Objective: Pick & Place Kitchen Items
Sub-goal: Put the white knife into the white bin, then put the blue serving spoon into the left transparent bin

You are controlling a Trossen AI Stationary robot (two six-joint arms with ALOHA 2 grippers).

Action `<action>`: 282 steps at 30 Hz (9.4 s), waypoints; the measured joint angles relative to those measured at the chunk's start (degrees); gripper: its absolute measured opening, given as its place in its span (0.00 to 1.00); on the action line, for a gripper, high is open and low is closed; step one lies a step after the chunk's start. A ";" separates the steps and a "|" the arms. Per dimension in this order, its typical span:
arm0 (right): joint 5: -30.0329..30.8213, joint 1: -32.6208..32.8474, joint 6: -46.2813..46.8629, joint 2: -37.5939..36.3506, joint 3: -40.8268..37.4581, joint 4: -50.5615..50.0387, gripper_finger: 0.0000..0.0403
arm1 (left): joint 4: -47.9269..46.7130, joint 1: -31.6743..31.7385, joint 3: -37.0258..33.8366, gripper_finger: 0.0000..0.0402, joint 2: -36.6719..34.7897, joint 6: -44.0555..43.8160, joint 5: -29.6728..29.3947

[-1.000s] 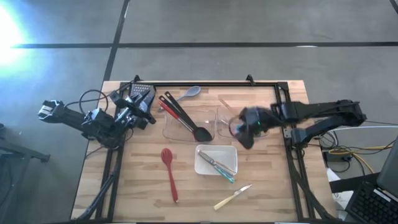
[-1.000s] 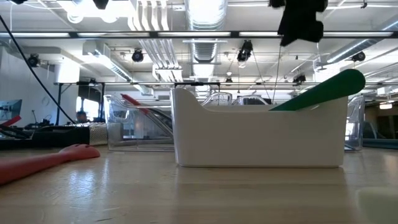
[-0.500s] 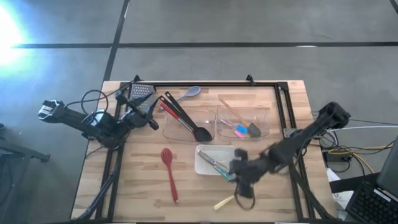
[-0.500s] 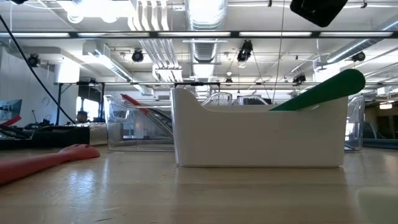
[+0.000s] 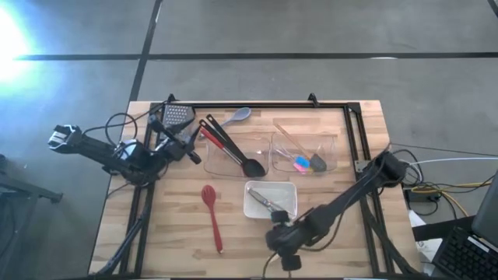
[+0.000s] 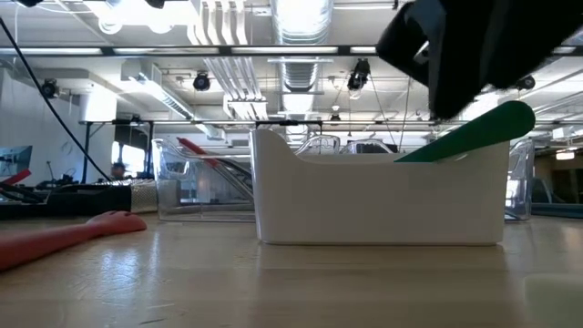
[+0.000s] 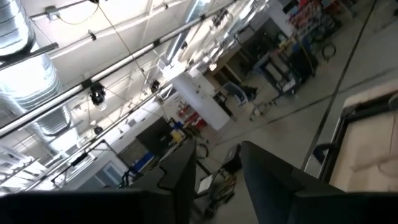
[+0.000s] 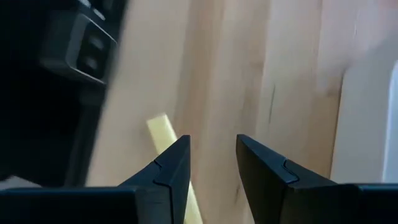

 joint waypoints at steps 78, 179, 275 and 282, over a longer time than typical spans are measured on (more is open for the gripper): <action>37.64 7.40 -13.81 -3.38 33.31 -14.13 0.15 | -13.19 0.32 -0.02 0.33 3.87 -36.76 26.88; 24.13 6.16 11.93 -26.65 6.76 -17.26 0.45 | -41.22 7.35 34.77 0.11 47.50 -44.83 77.72; 39.47 1.29 11.39 -26.82 0.75 -23.40 0.23 | -64.28 71.66 26.63 0.33 19.07 -55.13 87.54; 39.27 -1.48 6.34 -26.82 0.75 -23.50 0.24 | -64.67 73.92 33.82 0.31 31.43 -49.99 81.94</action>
